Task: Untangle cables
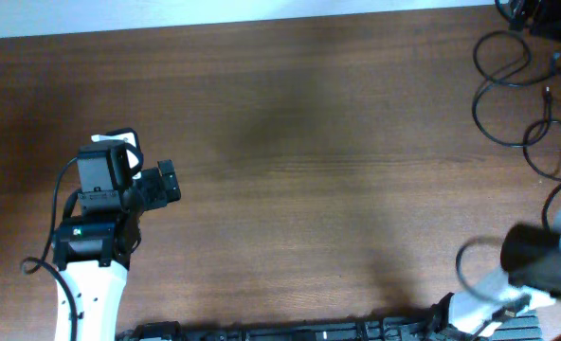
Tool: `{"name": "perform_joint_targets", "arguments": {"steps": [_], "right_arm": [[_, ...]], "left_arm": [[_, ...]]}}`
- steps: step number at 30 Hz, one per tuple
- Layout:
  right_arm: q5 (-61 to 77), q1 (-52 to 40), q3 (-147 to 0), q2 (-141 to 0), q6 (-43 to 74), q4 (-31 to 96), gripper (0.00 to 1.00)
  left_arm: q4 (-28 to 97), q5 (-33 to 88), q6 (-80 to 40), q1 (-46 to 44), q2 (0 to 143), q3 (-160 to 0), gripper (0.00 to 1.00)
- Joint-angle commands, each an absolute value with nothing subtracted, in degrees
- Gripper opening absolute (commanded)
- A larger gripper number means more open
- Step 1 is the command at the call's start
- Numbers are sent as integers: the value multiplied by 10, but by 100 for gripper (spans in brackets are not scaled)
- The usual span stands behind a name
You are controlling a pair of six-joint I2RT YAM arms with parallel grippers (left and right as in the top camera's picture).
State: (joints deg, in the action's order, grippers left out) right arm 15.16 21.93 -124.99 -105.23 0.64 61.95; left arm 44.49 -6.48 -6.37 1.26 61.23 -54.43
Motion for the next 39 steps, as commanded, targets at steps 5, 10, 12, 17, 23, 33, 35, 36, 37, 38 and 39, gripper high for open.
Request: {"name": "perform_joint_targets", "arguments": {"steps": [5,10,12,17,23,33,35,36,37,38,39], "right_arm": [[163,101,-1259,-926,-13,719,99],[159,75,-1259,-933,-13,799,99],[159,75,-1259,-933,-13,800,99],[159,75,-1259,-933,-13,800,99],[159,75,-1259,-933,-13,800,99],[159,75,-1259,-933,-13,800,99],[159,75,-1259,-933,-13,800,99],[159,75,-1259,-933,-13,800,99],[159,75,-1259,-933,-13,800,99],[159,75,-1259,-933,-13,800,99],[159,75,-1259,-933,-13,800,99]], "left_arm": [[445,-69,-55,15,608,-546,99],[445,-69,-55,15,608,-546,99],[445,-69,-55,15,608,-546,99],[445,-69,-55,15,608,-546,99],[445,-69,-55,15,608,-546,99],[445,-69,-55,15,608,-546,99],[445,-69,-55,15,608,-546,99],[445,-69,-55,15,608,-546,99],[445,-69,-55,14,608,-546,99],[447,-69,-55,15,608,-546,99],[447,-69,-55,15,608,-546,99]]}}
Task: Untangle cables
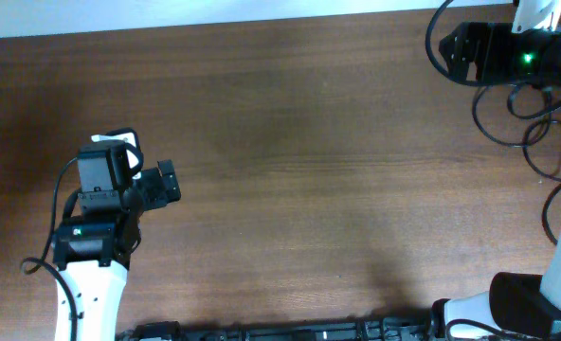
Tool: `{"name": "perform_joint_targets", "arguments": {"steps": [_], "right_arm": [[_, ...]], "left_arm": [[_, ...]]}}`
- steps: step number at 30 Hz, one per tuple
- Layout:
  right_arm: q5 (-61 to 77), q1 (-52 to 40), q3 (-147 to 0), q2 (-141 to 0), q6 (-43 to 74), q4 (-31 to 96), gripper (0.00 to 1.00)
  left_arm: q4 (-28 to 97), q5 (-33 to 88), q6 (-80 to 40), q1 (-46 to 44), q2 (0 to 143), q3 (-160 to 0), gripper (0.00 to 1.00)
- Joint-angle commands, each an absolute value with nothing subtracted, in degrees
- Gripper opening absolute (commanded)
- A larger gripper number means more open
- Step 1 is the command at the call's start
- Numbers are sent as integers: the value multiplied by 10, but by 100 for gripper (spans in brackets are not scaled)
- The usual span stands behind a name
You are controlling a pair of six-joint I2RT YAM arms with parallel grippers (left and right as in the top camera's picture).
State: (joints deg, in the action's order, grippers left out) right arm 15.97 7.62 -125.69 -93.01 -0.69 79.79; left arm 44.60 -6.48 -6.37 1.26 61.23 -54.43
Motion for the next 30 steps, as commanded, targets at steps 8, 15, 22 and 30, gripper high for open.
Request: {"name": "perform_joint_targets", "arguments": {"steps": [8,15,22,30], "right_arm": [[159,75,-1259,-933,-13,800,99],[159,75,-1259,-933,-13,800,99],[159,75,-1259,-933,-13,800,99],[159,75,-1259,-933,-13,800,99]], "left_arm": [[447,-69,-55,14,608,-546,99],[447,-69,-55,14,608,-546,99],[460,-69,-55,14,575,-543,99],[246,11,44,14,412,-370,99]]}}
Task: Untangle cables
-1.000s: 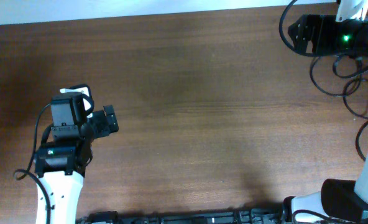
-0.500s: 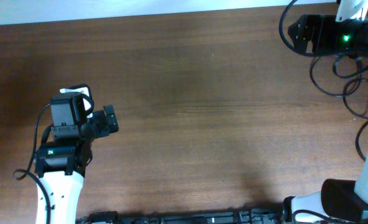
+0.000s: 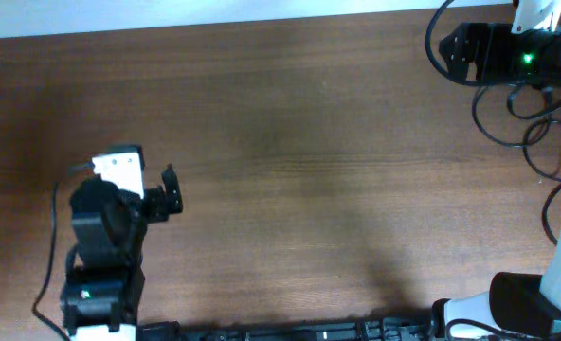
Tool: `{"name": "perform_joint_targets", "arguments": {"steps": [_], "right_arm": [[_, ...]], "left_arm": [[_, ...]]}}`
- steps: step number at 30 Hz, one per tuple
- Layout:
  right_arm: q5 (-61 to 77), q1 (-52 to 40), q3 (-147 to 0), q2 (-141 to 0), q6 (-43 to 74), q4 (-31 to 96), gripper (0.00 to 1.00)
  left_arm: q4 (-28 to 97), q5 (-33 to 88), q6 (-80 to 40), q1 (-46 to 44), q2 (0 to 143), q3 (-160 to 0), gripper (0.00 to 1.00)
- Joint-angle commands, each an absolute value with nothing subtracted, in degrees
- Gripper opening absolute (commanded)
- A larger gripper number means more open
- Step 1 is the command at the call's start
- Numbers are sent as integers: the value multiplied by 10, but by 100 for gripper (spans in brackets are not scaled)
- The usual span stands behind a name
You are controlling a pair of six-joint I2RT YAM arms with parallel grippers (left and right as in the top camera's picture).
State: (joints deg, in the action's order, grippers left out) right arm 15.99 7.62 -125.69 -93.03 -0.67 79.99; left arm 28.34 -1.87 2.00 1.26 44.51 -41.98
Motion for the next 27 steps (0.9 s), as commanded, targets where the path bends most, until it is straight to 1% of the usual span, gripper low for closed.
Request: {"name": "perform_joint_targets", "arguments": {"steps": [1,3,7,11,12,15,16,19,24,26,27], "right_arm": [[159,75,-1259,-933,-13,800,99],[159,75,-1259,-933,-13,800,99],[159,75,-1259,-933,-13,800,99],[159,75,-1259,-933,-13,800,99],[159,75,-1259,-933,-13,800,99],[159,75,-1259,-933,-13,800,99],[159,75,-1259,-933,-13,800,99],[159,75,-1259,-933,-13,800,99],[159,75,-1259,-933,-13,800,98],[159,75,-1259,-933,-13,800,99],[159,75,-1259,-933,-13,800,99]], "left_arm": [[215,23,44,14,389,-343,99],[169,37,42,14,368,-310,99],[61,39,-5,14,321,-242,99],[-40,39,-7,14,284,-186,99],[-99,39,-7,14,269,-156,99],[-210,39,-9,14,246,-103,99],[-275,39,-9,14,236,-70,99],[-349,27,-9,14,215,-16,99],[-321,5,-8,15,194,-5,99],[-272,-4,-8,15,188,-5,99],[-216,-4,-8,15,178,-5,99]]}}
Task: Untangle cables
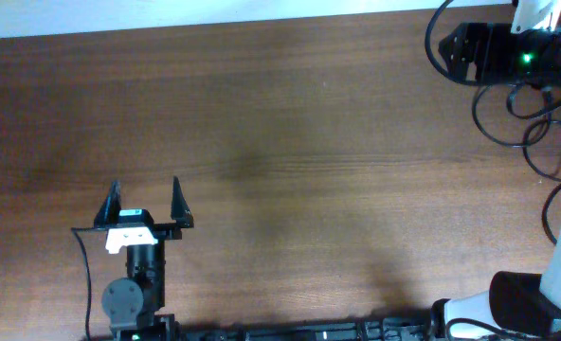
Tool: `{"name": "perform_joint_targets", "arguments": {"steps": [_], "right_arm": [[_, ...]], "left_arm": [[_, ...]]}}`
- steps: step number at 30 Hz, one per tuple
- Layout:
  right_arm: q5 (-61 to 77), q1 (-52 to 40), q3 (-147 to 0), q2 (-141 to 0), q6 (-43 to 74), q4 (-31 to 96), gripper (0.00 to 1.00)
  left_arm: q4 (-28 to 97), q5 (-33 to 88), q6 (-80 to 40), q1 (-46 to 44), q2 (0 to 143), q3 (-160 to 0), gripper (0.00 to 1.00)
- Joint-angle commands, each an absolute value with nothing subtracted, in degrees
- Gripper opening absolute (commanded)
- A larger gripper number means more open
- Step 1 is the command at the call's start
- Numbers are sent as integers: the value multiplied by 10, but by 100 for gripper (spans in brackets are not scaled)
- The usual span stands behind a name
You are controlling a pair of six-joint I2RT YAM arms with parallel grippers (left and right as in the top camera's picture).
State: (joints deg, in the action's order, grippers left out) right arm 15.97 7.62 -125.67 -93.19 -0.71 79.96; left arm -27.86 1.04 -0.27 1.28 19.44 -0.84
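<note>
A tangle of thin black cables [519, 128] lies in loops at the table's far right edge. My right gripper [461, 49] hangs over the top of that tangle, a green light glowing on its wrist. Its fingers are hidden under the black wrist body, so whether it holds a cable cannot be told. My left gripper [145, 187] is far from the cables, near the front left. It points toward the far side, with its two black fingers [179, 197] spread wide and nothing between them.
The brown wooden table [299, 142] stretches between the two arms. A black rail [290, 333] runs along the front edge. The right arm's white base [508, 305] stands at the front right corner.
My left arm has drawn back toward the front edge. Its gripper, which pointed right, now points to the far side with the fingers spread wide. The right arm has not moved.
At first the right arm was folded low at the front right, with the cables lying uncovered at the far right. Then its gripper stood over the cables in the far right corner and stayed there. The left arm held still, then turned, and is now open near the front.
</note>
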Motion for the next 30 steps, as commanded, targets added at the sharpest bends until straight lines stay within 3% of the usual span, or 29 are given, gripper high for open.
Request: {"name": "perform_joint_targets", "arguments": {"steps": [1,7,15,30], "right_arm": [[159,75,-1259,-933,-13,800,99],[159,75,-1259,-933,-13,800,99],[159,75,-1259,-933,-13,800,99],[159,75,-1259,-933,-13,800,99]], "left_arm": [[-177,-4,-9,15,170,-5,99],[51,-2,-9,17,89,-5,99],[48,-2,-8,17,6,-5,99],[48,-4,-3,13,3,-5,99]]}}
